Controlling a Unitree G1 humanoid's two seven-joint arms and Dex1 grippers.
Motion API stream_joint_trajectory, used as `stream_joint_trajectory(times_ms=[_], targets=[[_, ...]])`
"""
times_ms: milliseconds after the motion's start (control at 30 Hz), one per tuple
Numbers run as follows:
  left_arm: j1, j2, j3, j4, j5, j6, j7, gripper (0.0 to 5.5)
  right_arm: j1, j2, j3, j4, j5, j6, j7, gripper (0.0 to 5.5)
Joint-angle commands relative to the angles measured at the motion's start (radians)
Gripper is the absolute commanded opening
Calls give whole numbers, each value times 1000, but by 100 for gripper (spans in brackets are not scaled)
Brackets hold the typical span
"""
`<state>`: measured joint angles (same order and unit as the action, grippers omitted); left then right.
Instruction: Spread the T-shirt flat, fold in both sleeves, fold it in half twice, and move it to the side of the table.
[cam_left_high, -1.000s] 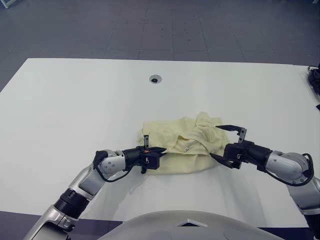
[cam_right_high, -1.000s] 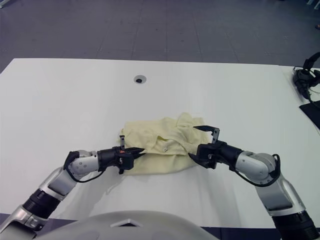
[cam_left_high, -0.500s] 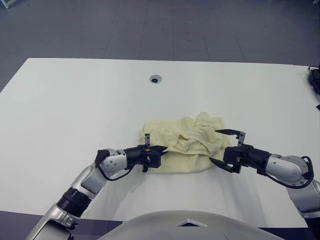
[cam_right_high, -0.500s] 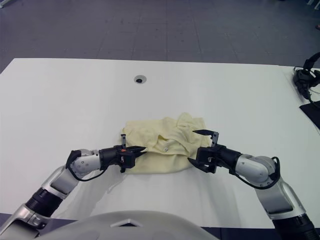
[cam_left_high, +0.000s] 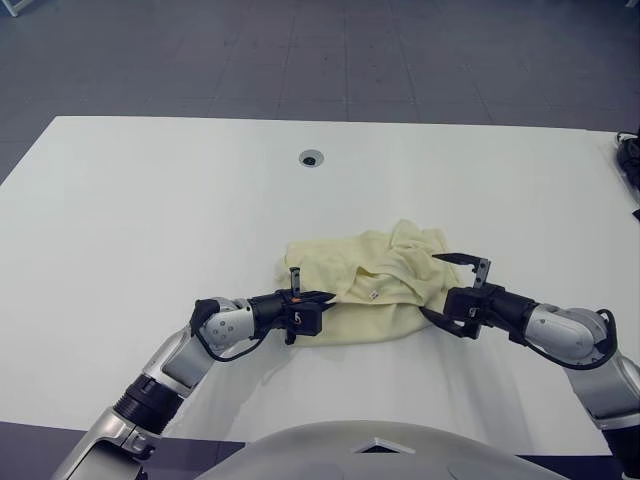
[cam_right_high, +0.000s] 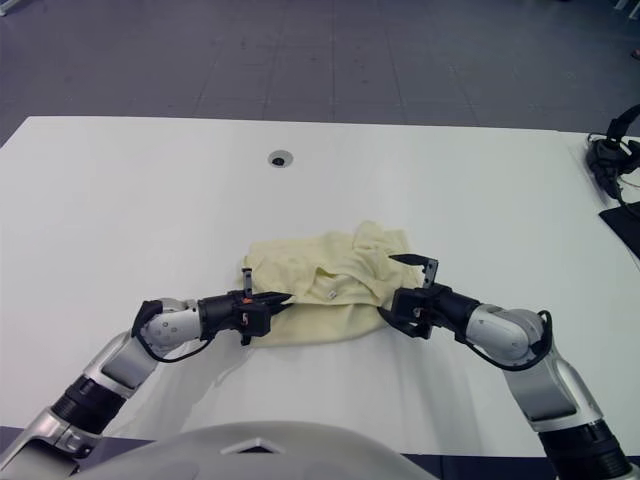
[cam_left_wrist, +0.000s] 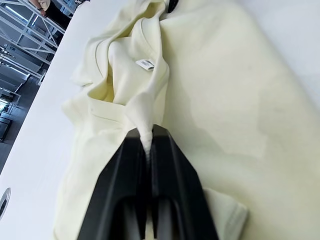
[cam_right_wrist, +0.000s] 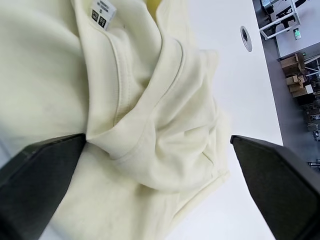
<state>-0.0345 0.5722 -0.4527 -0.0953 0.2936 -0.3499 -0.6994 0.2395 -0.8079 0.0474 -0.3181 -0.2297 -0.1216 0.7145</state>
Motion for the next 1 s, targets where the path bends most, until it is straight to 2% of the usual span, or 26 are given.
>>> stream_joint_trajectory(times_ms=[33,633,1000], targets=[[7,12,-8,5,27,3,-6,1,2,8,-32,-22,39,13,-6,540],[2,9,-6,4,34,4,-8,1,-40,21,-14,26,-22,-3,-69,540],[1,7,-6,9,38,-1,-5,1,2,-20,-16,24,-27,-9,-15,540]])
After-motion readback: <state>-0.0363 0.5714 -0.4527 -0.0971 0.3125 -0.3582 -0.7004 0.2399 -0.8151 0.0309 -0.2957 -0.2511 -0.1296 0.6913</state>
